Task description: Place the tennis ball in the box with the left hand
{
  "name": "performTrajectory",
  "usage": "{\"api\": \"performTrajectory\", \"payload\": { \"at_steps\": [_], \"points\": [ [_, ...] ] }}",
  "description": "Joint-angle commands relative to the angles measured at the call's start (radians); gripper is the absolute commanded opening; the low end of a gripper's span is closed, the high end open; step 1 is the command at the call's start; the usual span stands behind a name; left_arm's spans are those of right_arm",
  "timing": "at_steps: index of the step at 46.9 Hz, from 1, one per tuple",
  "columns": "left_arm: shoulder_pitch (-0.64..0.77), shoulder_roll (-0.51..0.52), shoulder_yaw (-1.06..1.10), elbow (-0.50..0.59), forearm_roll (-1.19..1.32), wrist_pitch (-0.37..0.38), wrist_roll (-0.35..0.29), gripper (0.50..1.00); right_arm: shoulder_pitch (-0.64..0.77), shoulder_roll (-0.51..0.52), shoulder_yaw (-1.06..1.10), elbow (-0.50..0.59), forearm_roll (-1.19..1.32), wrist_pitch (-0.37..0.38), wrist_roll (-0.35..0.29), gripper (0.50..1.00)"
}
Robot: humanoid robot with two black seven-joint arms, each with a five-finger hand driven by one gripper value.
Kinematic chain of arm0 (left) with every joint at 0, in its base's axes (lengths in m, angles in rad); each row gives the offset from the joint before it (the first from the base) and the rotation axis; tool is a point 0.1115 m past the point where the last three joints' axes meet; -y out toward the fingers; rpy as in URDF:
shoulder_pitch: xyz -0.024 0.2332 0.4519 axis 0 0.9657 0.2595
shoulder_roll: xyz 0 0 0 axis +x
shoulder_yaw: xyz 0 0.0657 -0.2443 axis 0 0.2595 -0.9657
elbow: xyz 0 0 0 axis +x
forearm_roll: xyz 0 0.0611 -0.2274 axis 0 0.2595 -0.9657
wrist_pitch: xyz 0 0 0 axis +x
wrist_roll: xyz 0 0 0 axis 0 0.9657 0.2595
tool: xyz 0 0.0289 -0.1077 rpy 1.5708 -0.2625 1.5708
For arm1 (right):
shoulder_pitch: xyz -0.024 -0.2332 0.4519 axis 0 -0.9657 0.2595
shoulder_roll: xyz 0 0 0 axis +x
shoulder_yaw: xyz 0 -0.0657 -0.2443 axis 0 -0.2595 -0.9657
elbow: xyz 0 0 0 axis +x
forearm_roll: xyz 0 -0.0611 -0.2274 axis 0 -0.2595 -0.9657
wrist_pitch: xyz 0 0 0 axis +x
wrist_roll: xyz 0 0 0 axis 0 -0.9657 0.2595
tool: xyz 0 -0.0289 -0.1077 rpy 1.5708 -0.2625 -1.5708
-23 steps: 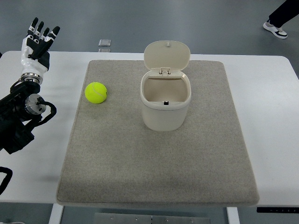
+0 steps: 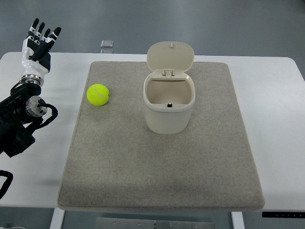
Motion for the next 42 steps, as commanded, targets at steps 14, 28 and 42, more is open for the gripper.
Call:
{"api": "performTrajectory", "payload": {
  "at_steps": [14,28,42],
  "points": [
    [-0.072,0.019,0.286,-0.017,0.013,-0.021,0.000,0.986,0.000,0.000,0.000,0.000,0.000,0.000,0.000,0.901],
    [-0.127,0.086,0.516,-0.020,0.015,-0.101,0.000,0.986,0.000,0.000,0.000,0.000,0.000,0.000,0.000,0.901],
    [-0.311,0.167,0.986,-0.075,0.015,-0.175,0.000,0.984,0.000,0.000,0.000,0.000,0.000,0.000,0.000,0.901]
  ]
}}
